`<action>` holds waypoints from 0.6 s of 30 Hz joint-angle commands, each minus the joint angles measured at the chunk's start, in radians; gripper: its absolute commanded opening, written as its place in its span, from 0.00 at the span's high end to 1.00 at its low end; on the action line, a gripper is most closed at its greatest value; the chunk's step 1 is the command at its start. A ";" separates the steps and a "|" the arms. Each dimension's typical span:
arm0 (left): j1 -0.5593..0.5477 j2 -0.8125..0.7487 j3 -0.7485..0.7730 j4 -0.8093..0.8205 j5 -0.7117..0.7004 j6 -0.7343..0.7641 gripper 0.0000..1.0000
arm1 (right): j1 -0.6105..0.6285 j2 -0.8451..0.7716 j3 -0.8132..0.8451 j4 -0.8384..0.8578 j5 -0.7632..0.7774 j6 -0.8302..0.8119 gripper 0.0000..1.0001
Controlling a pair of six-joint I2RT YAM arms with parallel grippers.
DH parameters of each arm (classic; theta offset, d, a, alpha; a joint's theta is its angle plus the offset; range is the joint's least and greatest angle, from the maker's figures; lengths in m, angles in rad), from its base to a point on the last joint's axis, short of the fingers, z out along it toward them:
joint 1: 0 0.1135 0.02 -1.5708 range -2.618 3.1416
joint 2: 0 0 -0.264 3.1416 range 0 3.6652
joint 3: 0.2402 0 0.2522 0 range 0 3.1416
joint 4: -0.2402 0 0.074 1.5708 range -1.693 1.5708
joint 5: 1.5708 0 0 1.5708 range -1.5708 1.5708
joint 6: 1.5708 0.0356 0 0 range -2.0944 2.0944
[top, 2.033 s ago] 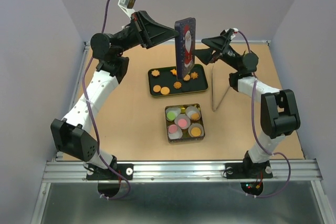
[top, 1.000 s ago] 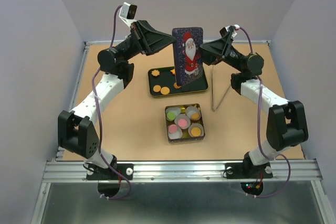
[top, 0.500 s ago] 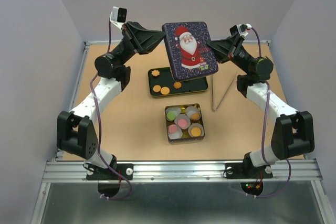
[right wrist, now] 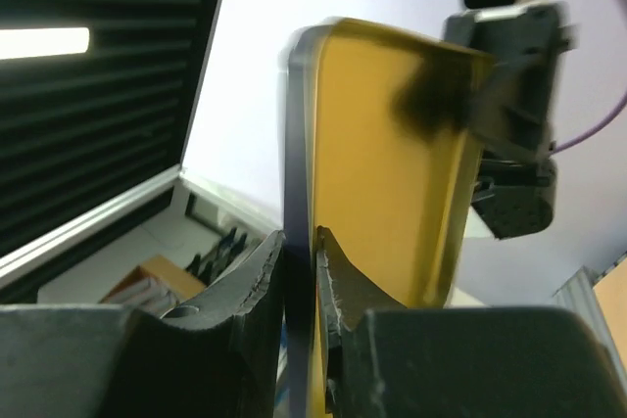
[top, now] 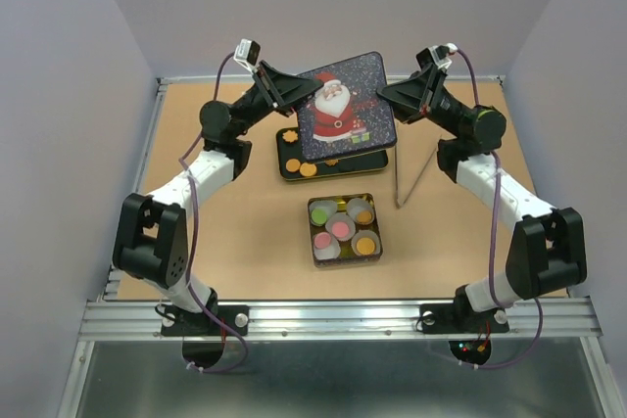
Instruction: Pack the cookies
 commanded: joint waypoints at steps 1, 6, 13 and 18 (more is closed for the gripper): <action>-0.028 -0.069 0.018 -0.250 0.102 0.311 0.62 | 0.034 -0.045 0.076 0.541 -0.039 0.027 1.00; -0.012 -0.149 0.049 -0.568 0.050 0.524 0.61 | 0.034 -0.056 0.043 0.493 -0.042 -0.013 1.00; 0.072 -0.236 0.042 -0.789 0.026 0.700 0.57 | 0.034 -0.084 -0.017 0.359 -0.085 -0.138 1.00; 0.090 -0.266 0.027 -0.848 0.023 0.747 0.56 | 0.034 -0.117 -0.057 0.160 -0.105 -0.266 0.99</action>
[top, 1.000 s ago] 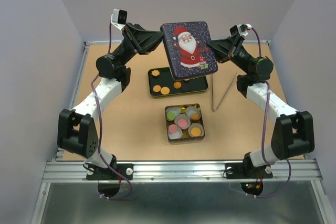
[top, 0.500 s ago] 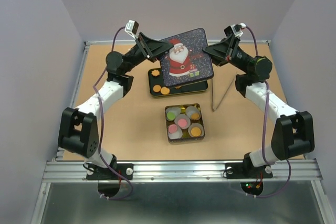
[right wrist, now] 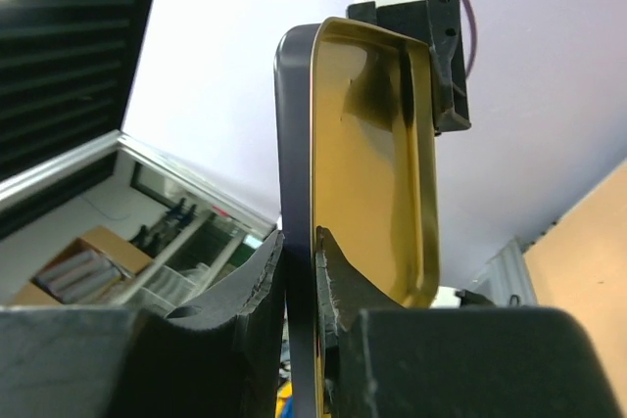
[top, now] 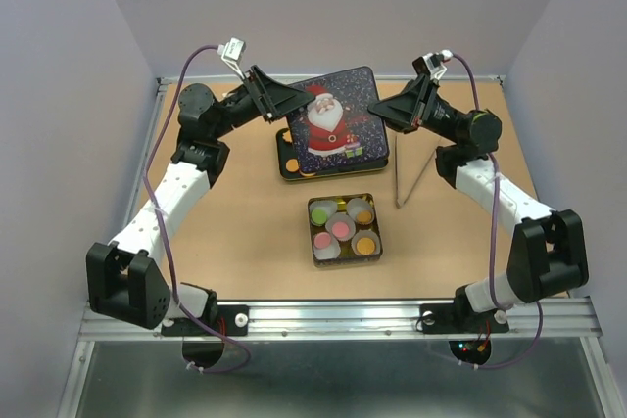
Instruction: Pack the cookies
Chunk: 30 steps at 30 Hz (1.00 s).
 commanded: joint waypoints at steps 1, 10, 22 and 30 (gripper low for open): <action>0.060 -0.031 -0.004 -0.155 -0.048 0.187 0.56 | 0.005 -0.105 -0.024 0.174 -0.022 -0.130 1.00; 0.151 -0.061 -0.016 -0.359 -0.084 0.342 0.52 | -0.009 -0.116 -0.084 0.114 0.036 -0.140 1.00; 0.188 -0.041 -0.140 -0.307 -0.037 0.354 0.36 | -0.009 -0.067 -0.064 0.110 0.071 -0.110 1.00; 0.261 -0.077 -0.148 -0.371 -0.025 0.409 0.36 | -0.009 -0.090 -0.324 0.080 0.093 -0.119 1.00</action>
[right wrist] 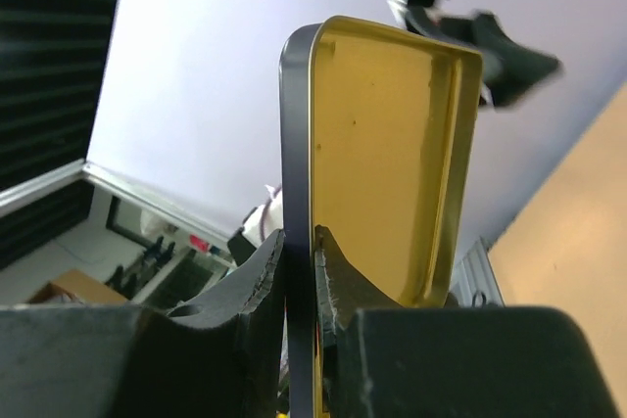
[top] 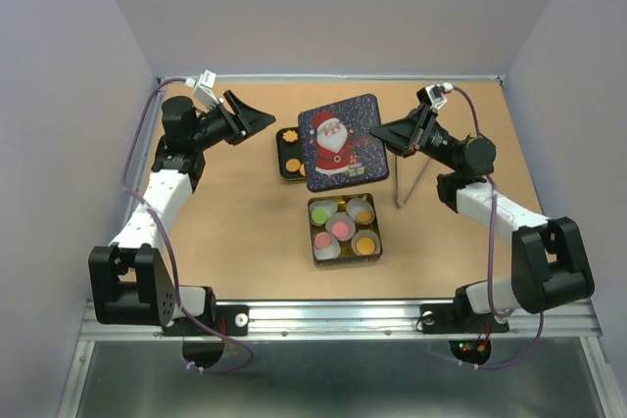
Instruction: Pack the cookies
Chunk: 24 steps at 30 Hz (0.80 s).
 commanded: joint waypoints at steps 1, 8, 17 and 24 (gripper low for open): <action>0.040 -0.058 -0.001 -0.003 0.018 0.059 0.36 | -0.001 -0.034 -0.170 0.041 0.033 -0.003 1.00; 0.065 -0.067 -0.033 -0.018 0.032 0.074 0.36 | -0.001 -0.084 -0.330 0.041 0.041 -0.015 1.00; 0.065 -0.080 -0.081 0.002 0.028 0.068 0.37 | -0.003 -0.031 -0.488 0.050 0.019 -0.078 1.00; 0.065 -0.086 -0.105 0.003 0.022 0.071 0.37 | -0.001 0.063 -0.494 0.073 0.007 -0.175 1.00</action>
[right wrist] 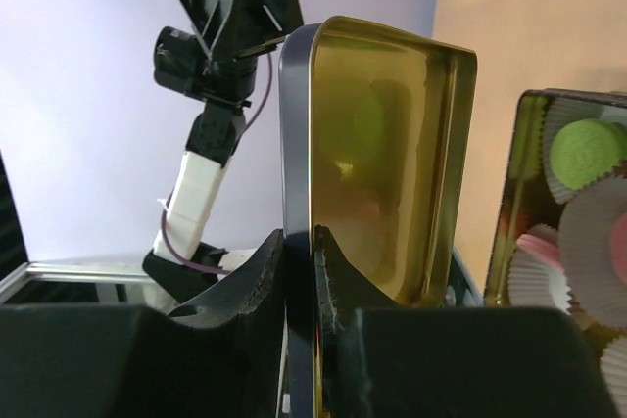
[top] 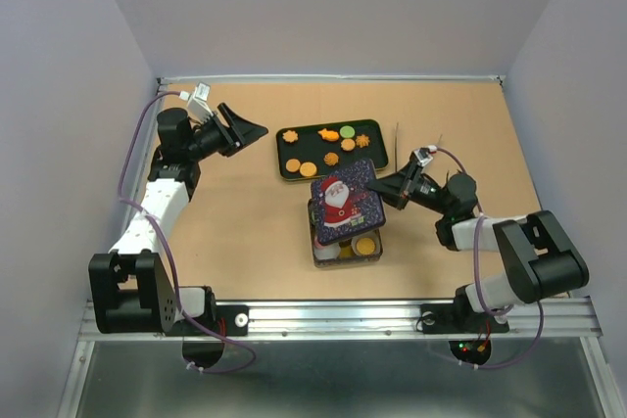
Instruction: Pack the cookies
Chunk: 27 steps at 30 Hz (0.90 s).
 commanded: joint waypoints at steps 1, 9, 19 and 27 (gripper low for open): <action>0.001 -0.046 -0.020 0.039 0.014 0.022 0.37 | -0.001 0.047 -0.010 0.096 -0.018 -0.087 1.00; 0.001 -0.039 -0.026 0.034 0.009 0.028 0.38 | -0.001 0.167 -0.082 0.224 -0.031 -0.096 1.00; 0.001 -0.037 -0.054 0.004 -0.023 0.050 0.39 | -0.003 0.369 -0.168 0.568 -0.034 0.026 1.00; 0.001 -0.051 -0.060 -0.055 -0.058 0.096 0.39 | -0.003 0.356 -0.139 0.567 -0.063 -0.015 1.00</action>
